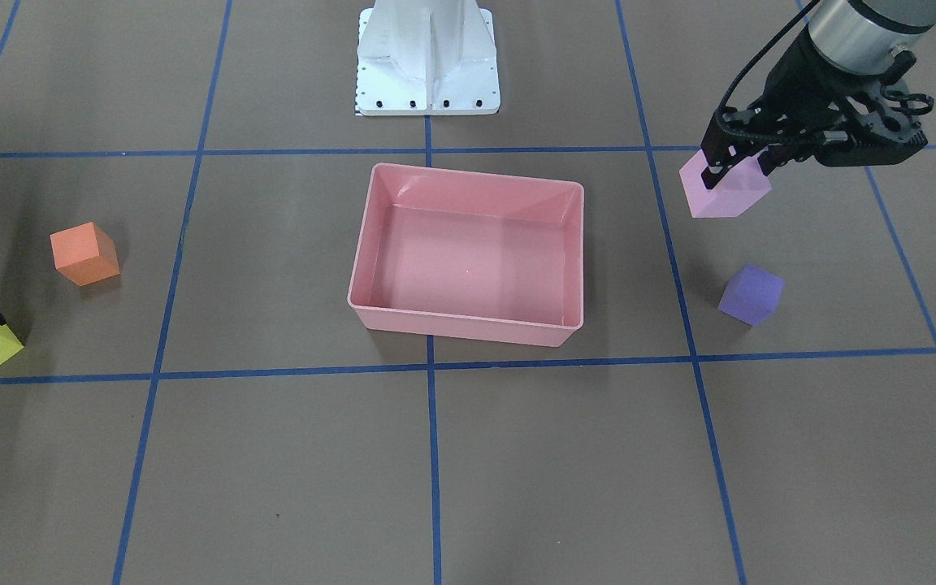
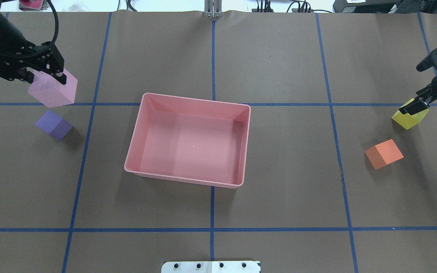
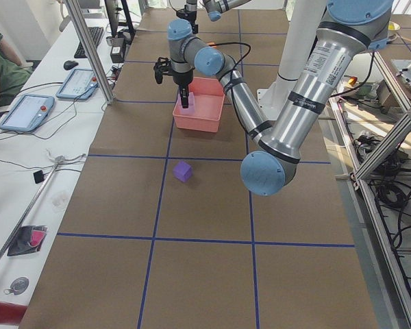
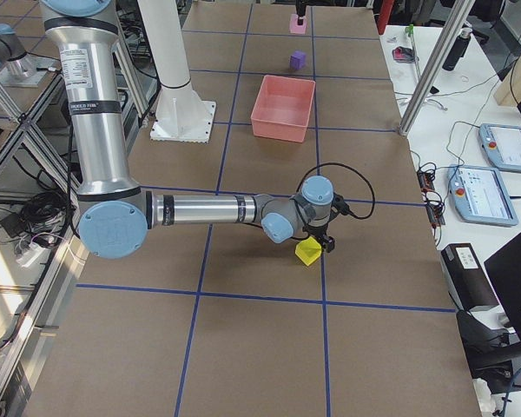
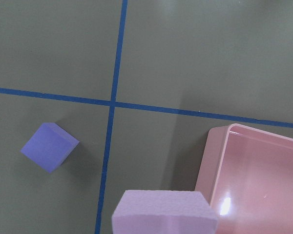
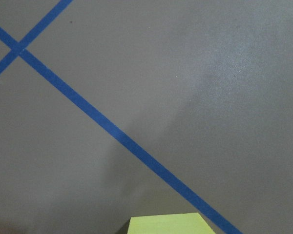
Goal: Place blocks into pink bin with both arms
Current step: 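Lift the light pink cube with left gripper while right grasps yellow cube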
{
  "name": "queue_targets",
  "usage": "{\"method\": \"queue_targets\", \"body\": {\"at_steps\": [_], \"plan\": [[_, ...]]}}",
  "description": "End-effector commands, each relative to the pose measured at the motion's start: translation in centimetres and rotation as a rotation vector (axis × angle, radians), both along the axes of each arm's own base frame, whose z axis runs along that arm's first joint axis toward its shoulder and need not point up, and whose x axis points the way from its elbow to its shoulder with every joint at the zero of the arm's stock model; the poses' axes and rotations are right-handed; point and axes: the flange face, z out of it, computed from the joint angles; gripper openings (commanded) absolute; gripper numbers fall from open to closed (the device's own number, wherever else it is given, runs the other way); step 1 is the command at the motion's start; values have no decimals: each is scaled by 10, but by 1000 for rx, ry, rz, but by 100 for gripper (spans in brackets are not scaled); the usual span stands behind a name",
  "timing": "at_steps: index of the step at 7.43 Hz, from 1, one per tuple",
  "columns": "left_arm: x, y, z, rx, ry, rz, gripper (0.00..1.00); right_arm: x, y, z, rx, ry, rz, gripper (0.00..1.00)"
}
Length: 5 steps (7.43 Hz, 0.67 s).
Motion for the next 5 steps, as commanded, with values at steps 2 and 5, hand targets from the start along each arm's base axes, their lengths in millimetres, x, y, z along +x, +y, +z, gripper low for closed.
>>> {"method": "queue_targets", "body": {"at_steps": [2,5], "plan": [[2,0,-1,0,1,2,0,-1,-1,15,-28,13,-2,99],[2,0,-2,1,2,3,0,-7,0,31,-64,27,-12,98]]}}
